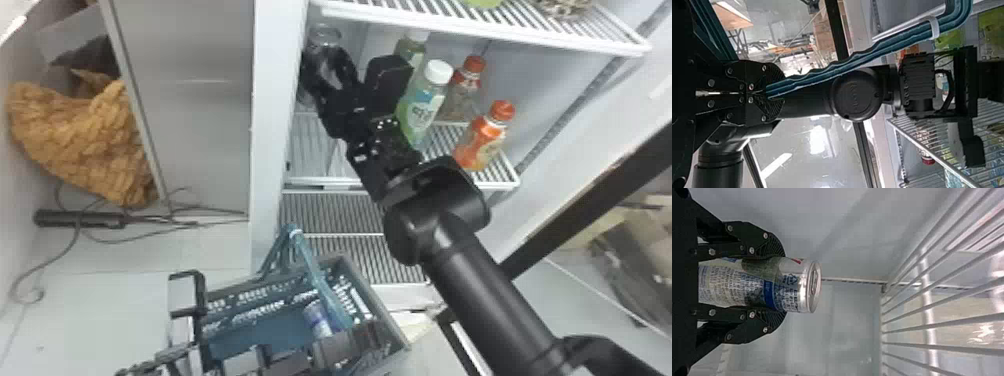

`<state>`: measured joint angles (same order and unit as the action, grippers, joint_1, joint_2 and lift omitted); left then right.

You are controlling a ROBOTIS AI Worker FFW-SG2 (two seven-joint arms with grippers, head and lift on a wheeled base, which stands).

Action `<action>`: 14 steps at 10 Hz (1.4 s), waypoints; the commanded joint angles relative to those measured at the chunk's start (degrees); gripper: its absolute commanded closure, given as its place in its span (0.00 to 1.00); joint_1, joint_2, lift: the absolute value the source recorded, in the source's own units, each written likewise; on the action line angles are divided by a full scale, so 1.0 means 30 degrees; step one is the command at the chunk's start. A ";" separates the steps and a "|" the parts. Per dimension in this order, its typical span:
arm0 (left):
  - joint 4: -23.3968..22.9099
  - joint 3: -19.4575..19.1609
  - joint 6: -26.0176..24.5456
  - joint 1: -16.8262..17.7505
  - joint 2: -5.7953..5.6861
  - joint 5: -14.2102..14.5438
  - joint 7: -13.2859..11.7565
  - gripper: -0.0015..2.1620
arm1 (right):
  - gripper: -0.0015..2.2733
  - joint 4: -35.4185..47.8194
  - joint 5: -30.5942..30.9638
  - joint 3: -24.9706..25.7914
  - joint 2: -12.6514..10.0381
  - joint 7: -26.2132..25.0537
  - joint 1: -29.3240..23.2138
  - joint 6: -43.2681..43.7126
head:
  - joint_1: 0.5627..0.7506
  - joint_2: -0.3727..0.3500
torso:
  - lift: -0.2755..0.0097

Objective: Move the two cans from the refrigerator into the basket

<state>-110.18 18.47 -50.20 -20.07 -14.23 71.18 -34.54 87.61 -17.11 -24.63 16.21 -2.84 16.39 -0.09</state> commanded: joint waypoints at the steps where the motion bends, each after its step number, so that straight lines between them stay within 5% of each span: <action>1: -0.0001 -0.0026 0.0000 -0.0011 -0.0002 0.0000 0.0001 0.56 | 0.39 0.2086 0.0066 0.0289 0.0337 0.0186 -0.1055 -0.0812 | 0.70 0.19 | 0.00; 7: -0.0001 -0.0102 0.0047 -0.0058 -0.0002 0.0000 -0.0028 0.56 | 0.39 0.9305 0.0980 0.3184 0.0865 0.0743 -0.6258 -0.4046 | 0.70 0.15 | 0.00; 14: -0.0001 -0.0102 0.0000 -0.0105 0.0028 0.0000 -0.0058 0.56 | 0.39 1.6008 0.0752 0.6459 0.0601 0.1505 -1.1321 -0.7187 | 0.70 0.04 | 0.00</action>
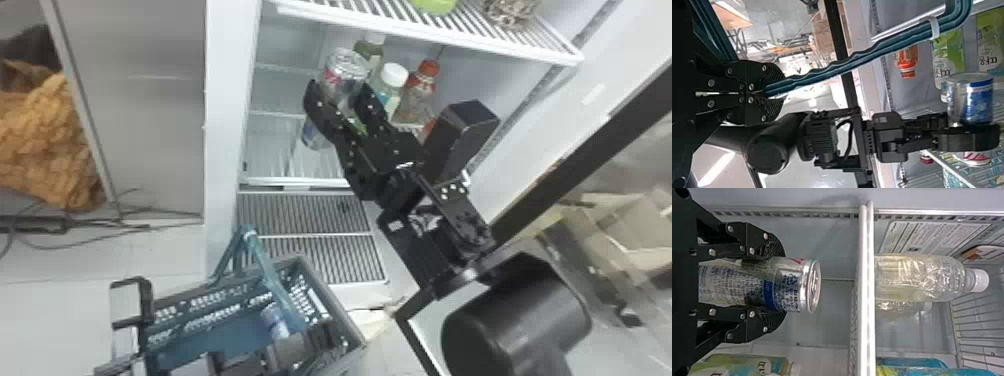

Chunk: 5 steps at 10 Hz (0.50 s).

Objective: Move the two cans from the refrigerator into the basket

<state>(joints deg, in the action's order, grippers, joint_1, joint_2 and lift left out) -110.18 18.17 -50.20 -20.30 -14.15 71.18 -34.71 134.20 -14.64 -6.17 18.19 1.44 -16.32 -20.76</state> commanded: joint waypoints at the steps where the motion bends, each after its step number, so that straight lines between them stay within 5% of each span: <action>1: 0.0000 -0.0002 0.0000 -0.0028 0.0028 0.0000 -0.0003 0.56 | 0.39 0.1320 -0.0260 0.0571 -0.0117 0.0134 -0.1028 -0.0625 | 0.70 0.03 | 0.00; 5: 0.0000 -0.0002 -0.0047 0.0019 0.0028 0.0000 -0.0003 0.56 | 0.39 0.4320 -0.1250 0.1789 -0.0557 0.0720 -0.3606 -0.2078 | 0.70 0.03 | 0.00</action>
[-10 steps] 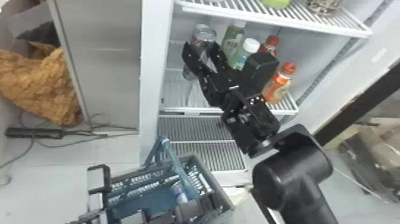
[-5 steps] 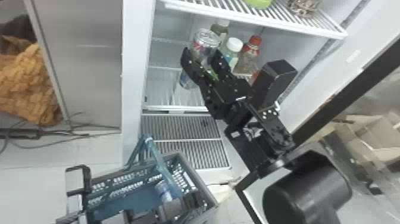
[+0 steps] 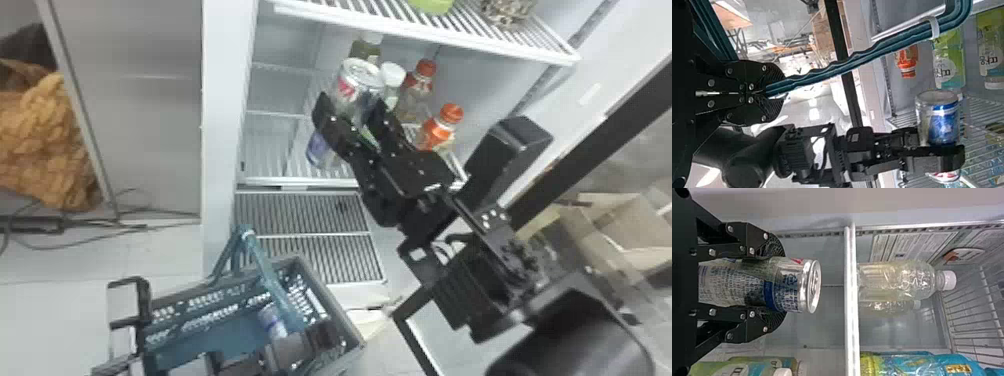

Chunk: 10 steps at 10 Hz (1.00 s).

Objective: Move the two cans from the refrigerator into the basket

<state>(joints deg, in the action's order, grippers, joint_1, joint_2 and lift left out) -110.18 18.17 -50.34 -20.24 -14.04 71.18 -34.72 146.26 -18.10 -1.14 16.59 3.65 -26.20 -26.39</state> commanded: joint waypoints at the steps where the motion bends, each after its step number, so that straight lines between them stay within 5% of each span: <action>1: 0.0000 0.0038 0.0001 0.0046 -0.0006 0.0000 -0.0028 0.56 | 0.39 0.0534 -0.0175 0.0378 -0.0023 0.0249 -0.0640 -0.0717 | 0.70 0.03 | 0.00; 8: 0.0000 -0.0038 0.0001 -0.0001 0.0052 -0.0076 -0.0116 0.56 | 0.39 0.5550 -0.0442 0.2854 -0.0902 0.0777 -0.6031 -0.5733 | 0.70 0.03 | 0.00; 10: 0.0000 -0.0038 0.0048 -0.0048 0.0082 -0.0114 -0.0146 0.56 | 0.39 0.5550 -0.0404 0.3044 -0.1107 0.0953 -0.6406 -0.6811 | 0.70 0.03 | 0.00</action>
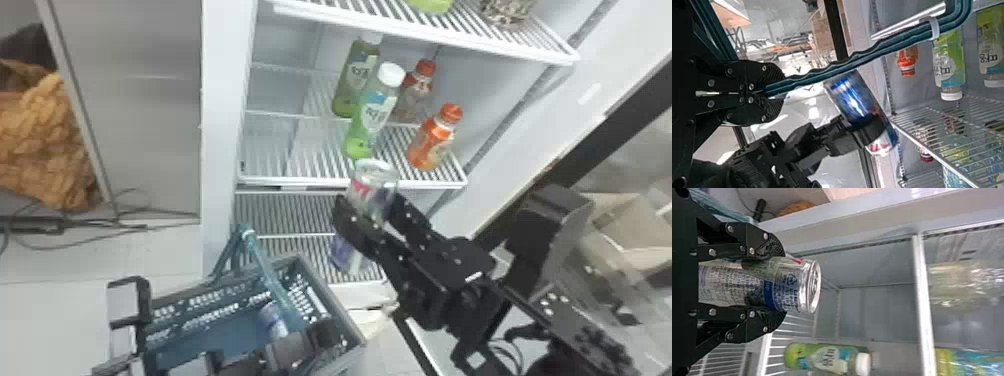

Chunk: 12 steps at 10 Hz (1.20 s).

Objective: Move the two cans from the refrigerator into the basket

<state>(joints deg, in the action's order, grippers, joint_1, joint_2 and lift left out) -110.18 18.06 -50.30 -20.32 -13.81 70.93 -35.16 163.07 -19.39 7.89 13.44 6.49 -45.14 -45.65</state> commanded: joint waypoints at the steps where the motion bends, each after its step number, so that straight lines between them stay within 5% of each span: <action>1: 0.0000 -0.0003 0.0032 0.0023 0.0002 -0.0070 0.0000 0.56 | 0.39 -0.0098 0.0025 0.0151 -0.0203 0.0269 -0.0046 -0.1376 | 0.70 0.03 | 0.00; 5: 0.0000 -0.0003 0.0032 0.0023 0.0002 -0.0032 -0.0029 0.56 | 0.38 -0.2113 -0.1041 0.0265 -0.0526 0.1529 0.1361 -0.5407 | 0.70 0.03 | 0.00; 12: 0.0000 0.0073 0.0079 0.0070 -0.0057 0.0045 -0.0029 0.56 | 0.35 -0.6192 -0.1917 -0.1449 -0.0320 0.2232 0.3470 -0.5220 | 0.70 0.03 | 0.00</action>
<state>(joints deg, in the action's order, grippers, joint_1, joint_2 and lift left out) -110.18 18.23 -50.07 -20.09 -13.98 71.06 -35.24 145.10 -25.03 3.70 12.46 13.16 -34.96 -61.40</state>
